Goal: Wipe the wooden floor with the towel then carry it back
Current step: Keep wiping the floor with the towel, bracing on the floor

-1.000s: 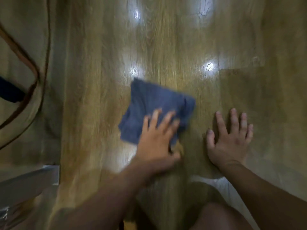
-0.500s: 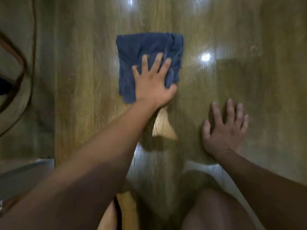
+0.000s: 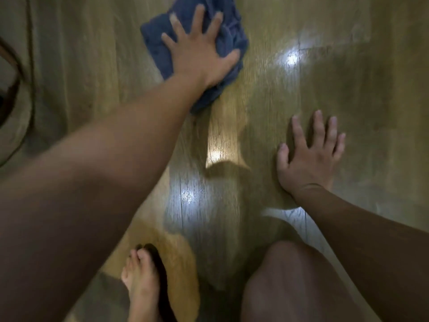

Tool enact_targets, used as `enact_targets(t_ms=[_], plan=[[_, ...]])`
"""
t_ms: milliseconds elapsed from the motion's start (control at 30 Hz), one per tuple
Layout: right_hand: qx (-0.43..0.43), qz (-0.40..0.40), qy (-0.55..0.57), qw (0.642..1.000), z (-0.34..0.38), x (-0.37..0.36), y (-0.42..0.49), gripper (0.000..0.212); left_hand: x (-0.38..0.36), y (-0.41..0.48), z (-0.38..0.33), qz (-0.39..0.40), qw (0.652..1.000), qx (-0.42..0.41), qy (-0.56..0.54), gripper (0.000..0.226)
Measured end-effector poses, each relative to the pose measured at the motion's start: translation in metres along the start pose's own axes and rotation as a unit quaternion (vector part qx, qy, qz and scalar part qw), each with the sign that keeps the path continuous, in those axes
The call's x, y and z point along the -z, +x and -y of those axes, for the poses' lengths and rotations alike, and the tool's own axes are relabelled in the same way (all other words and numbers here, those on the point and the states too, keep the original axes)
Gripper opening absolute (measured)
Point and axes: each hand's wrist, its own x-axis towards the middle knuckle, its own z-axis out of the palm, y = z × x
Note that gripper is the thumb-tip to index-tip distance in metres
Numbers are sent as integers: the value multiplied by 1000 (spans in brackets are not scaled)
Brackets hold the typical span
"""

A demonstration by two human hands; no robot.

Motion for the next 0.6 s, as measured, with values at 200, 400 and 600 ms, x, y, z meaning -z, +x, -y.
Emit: enact_targets(t_ms=[200, 400, 600], plan=[[-5, -14, 4, 1000, 0, -2, 0, 64, -46, -252, -14, 49, 990, -129, -43, 84], [4, -37, 6, 999, -2, -8, 1, 63, -20, -73, -9, 54, 997, -28, -48, 94], [1, -21, -13, 1000, -2, -7, 2, 63, -9, -16, -17, -7, 999, 17, -36, 84]])
